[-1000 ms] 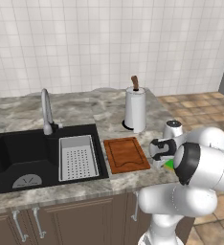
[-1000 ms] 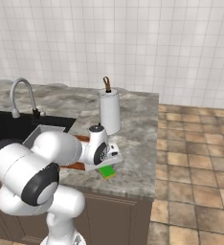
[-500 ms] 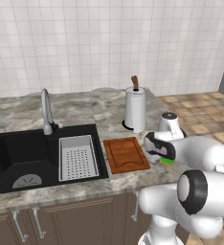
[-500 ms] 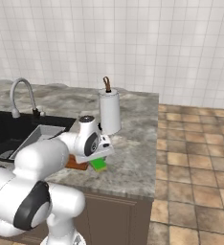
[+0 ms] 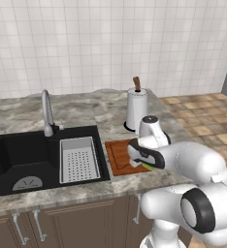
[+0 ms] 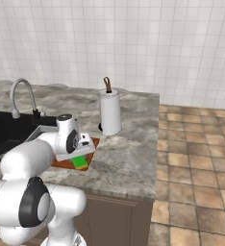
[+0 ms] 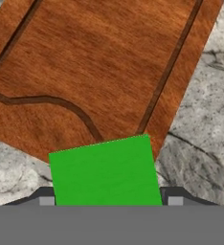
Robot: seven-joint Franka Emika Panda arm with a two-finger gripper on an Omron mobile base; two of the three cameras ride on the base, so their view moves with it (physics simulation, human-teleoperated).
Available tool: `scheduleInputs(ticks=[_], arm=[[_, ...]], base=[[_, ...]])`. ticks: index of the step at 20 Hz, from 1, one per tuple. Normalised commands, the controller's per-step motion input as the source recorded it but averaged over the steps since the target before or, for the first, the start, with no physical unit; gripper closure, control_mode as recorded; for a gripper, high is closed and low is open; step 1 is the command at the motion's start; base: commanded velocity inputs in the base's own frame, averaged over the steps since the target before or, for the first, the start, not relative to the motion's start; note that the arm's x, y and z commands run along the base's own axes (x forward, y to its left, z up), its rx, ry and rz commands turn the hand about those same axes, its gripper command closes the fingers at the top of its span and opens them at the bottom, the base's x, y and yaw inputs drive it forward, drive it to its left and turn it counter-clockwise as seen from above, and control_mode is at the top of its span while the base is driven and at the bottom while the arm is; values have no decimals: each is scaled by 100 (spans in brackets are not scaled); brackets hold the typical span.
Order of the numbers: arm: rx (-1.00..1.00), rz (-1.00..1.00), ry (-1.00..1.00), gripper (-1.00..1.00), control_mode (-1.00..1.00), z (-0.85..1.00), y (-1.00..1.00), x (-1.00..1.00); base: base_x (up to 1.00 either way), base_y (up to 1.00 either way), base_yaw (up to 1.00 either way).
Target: Pick up the sponge from the counter and clean the cutting board by briefly scrubbing or pressing down on the cutting board. Once finished, release the sponge.
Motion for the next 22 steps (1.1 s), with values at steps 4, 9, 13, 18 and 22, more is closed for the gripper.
scheduleInputs(ticks=[4, 9, 13, 18, 22], arm=[[5, -1, 3, 100, -100, -7, 12, 10], [5, 0, 1, 100, -100, -11, 0, 11], [4, 0, 0, 100, -100, -5, 0, 1], [1, 0, 0, 100, -100, -5, 0, 1], [0, 0, 0, 100, -100, -6, 0, 0]], base=[[0, 0, 0], [0, 0, 0], [0, 0, 0], [0, 0, 0], [0, 0, 0]])
